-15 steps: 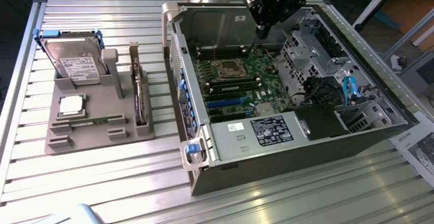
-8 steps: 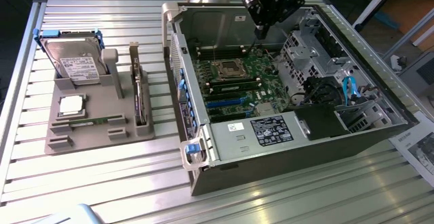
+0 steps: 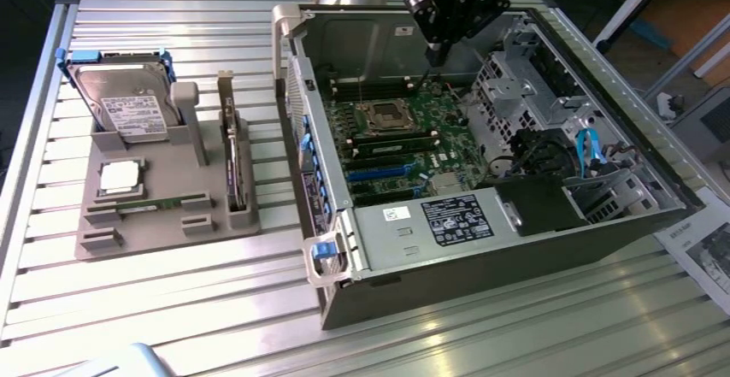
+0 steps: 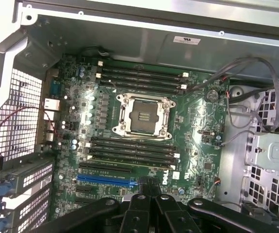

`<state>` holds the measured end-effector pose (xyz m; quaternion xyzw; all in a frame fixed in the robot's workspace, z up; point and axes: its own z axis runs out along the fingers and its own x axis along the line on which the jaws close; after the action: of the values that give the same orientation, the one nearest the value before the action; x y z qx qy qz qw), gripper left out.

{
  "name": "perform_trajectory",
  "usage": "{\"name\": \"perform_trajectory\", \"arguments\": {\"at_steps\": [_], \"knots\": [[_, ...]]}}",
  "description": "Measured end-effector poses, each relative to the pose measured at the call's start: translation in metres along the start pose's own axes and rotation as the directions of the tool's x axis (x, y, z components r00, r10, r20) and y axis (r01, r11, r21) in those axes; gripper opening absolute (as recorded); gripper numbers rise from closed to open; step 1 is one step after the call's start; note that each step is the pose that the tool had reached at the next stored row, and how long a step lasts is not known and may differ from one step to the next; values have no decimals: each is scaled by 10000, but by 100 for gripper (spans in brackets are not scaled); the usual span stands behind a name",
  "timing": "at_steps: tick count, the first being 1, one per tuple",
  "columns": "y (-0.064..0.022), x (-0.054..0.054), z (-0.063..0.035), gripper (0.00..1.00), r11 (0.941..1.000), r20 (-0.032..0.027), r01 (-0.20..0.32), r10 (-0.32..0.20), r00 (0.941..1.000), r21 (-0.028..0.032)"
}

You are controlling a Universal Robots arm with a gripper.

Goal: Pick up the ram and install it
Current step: 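Press down the ram until it locks into place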

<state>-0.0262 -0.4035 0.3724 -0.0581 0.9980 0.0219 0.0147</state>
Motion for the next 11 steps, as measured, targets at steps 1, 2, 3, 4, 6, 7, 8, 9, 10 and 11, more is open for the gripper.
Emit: {"name": "perform_trajectory", "arguments": {"at_steps": [1, 2, 3, 4, 6, 7, 8, 9, 10, 11], "knots": [[2, 13, 1, 10, 10000, 1, 0, 0, 10000, -1], [2, 18, 0, 10, 10000, 0, 0, 0, 10000, -1], [2, 18, 0, 10, 10000, -3, 0, 0, 10000, -1], [2, 18, 0, 10, 10000, -4, 1, -1, 10000, 0], [2, 18, 0, 10, 10000, -4, 0, 0, 10000, 0], [2, 18, 0, 10, 10000, -4, 0, 0, 10000, 0], [2, 18, 0, 10, 10000, -5, 0, 0, 10000, 0], [2, 18, 0, 10, 10000, -4, 0, 0, 10000, 0], [2, 18, 0, 10, 10000, -4, 0, 0, 10000, 0], [2, 18, -1, 10, 10000, -5, 0, 0, 10000, 0]]}}
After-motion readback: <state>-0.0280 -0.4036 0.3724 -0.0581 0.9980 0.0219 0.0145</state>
